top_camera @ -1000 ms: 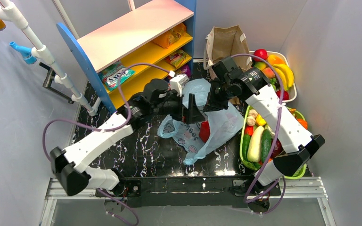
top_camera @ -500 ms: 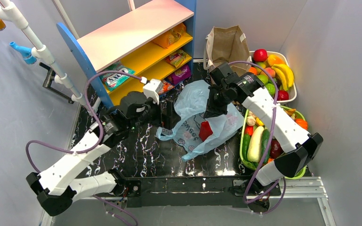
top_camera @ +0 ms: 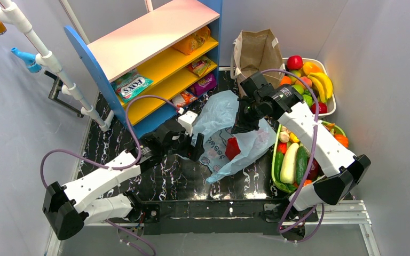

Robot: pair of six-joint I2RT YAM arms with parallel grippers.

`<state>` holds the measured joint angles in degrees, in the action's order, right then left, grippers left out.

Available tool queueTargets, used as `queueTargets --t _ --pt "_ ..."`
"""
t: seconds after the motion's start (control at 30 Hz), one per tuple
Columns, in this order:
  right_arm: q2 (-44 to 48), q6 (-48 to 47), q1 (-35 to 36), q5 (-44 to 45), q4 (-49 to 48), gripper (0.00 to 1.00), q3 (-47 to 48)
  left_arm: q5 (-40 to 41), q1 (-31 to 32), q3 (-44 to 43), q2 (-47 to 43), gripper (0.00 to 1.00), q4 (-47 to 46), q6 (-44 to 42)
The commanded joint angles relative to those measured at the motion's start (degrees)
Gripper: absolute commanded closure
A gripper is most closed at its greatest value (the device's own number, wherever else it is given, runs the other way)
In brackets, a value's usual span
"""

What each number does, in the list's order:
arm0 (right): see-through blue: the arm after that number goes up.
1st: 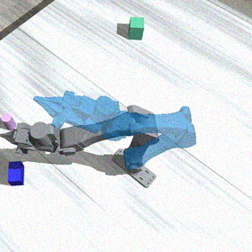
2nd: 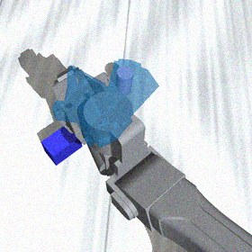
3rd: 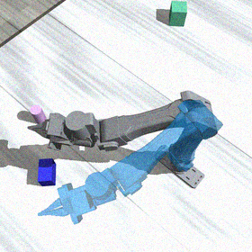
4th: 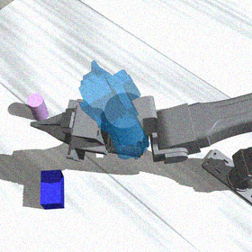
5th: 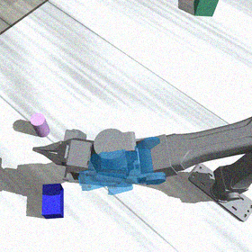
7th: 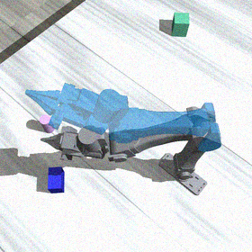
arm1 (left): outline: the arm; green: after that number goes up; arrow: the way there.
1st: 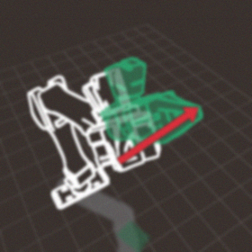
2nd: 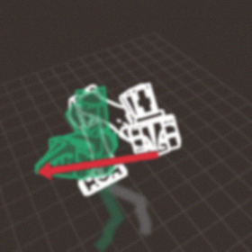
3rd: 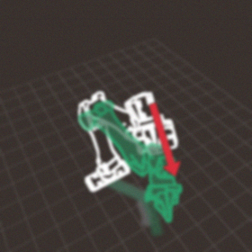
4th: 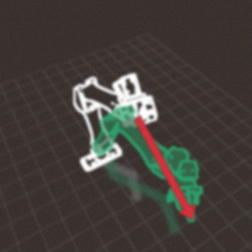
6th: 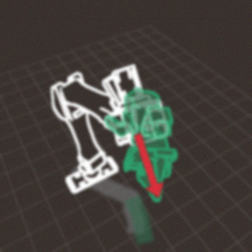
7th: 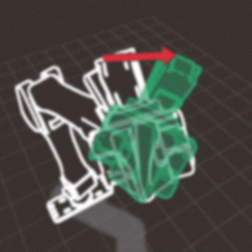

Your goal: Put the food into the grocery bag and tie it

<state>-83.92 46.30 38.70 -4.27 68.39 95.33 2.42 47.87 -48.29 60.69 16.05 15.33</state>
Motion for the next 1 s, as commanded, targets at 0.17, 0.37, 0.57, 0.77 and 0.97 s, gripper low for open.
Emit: queueTargets --t 0.17,0.37,0.57,0.77,0.97 --pt "-0.2 -0.5 -0.1 0.3 -1.0 0.99 2.3 -1.8 0.4 -1.7 6.6 0.34 -4.2 -6.8" --pt "-1.6 -1.2 -0.1 0.4 -0.1 0.99 4.1 1.9 0.4 -4.1 9.9 0.86 -4.5 -6.4" --pt "-2.6 -2.0 -0.4 -0.3 -0.3 0.99 5.0 18.7 0.4 -9.6 10.4 1.00 -2.6 -12.2" --pt "-4.2 -2.8 -0.8 -1.5 0.0 0.99 6.3 23.0 0.3 -16.7 14.2 1.00 -0.7 -22.1" --pt "-4.3 -3.5 -1.2 -1.4 0.6 0.99 6.7 26.3 0.4 -27.9 16.7 0.51 9.4 -22.2"
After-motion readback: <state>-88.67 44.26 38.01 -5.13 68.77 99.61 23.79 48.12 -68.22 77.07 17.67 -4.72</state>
